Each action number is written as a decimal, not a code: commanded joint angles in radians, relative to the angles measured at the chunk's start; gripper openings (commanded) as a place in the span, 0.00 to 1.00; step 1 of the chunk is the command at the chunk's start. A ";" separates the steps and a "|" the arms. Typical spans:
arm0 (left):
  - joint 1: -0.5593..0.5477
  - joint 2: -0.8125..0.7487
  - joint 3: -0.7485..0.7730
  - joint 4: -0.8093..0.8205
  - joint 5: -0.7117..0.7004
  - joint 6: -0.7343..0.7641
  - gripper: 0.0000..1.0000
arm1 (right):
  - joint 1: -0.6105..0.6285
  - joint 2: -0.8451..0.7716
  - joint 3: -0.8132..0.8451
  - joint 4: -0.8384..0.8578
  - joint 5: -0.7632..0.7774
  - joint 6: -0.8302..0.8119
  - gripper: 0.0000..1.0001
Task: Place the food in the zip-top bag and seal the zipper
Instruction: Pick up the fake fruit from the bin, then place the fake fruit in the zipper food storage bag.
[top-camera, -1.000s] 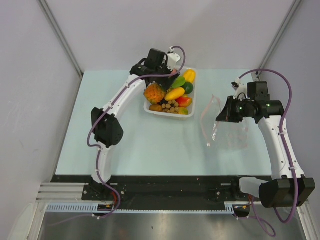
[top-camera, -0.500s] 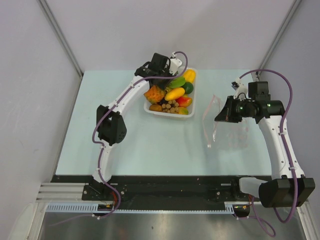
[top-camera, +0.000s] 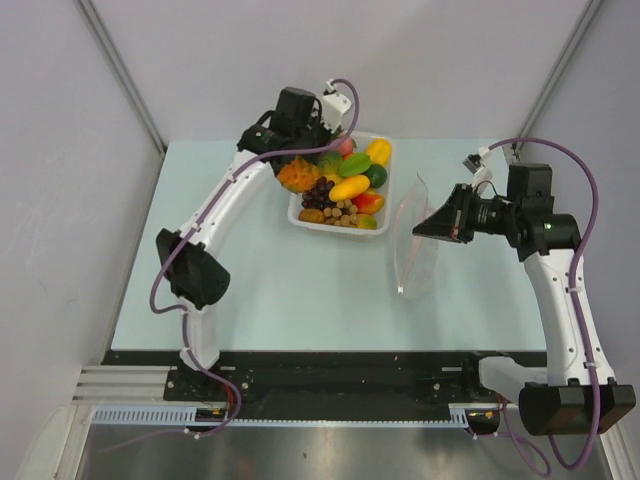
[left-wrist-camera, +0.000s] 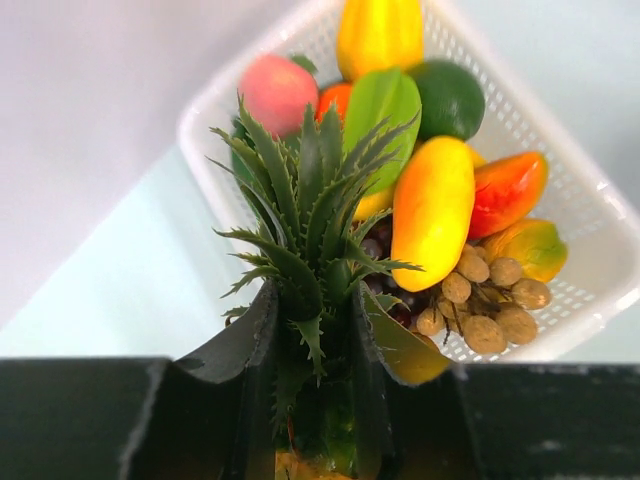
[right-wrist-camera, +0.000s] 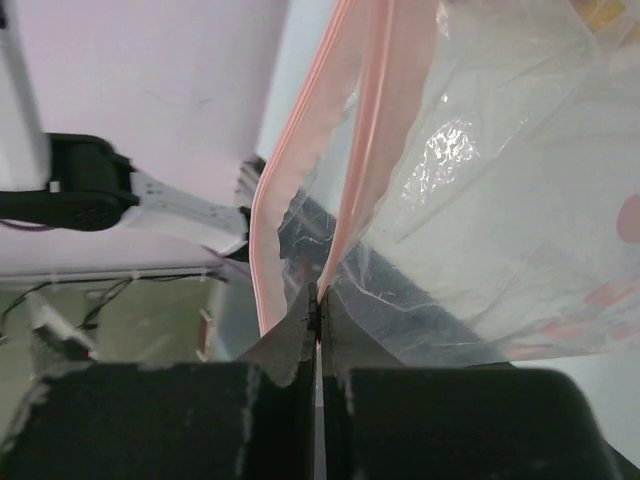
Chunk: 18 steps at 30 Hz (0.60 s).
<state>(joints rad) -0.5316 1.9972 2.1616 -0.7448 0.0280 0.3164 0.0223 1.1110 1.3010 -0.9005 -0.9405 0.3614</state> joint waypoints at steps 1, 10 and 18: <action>-0.001 -0.149 0.030 0.047 0.029 -0.057 0.00 | -0.001 -0.040 -0.069 0.199 -0.185 0.244 0.00; -0.010 -0.457 -0.297 0.424 0.369 -0.352 0.00 | -0.015 0.015 -0.227 0.266 -0.189 0.203 0.00; -0.163 -0.609 -0.577 0.981 0.437 -0.675 0.00 | -0.009 0.041 -0.220 0.310 -0.113 0.232 0.00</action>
<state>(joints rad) -0.6231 1.3968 1.6325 -0.0925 0.3836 -0.1326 0.0109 1.1599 1.0672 -0.6487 -1.0859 0.5758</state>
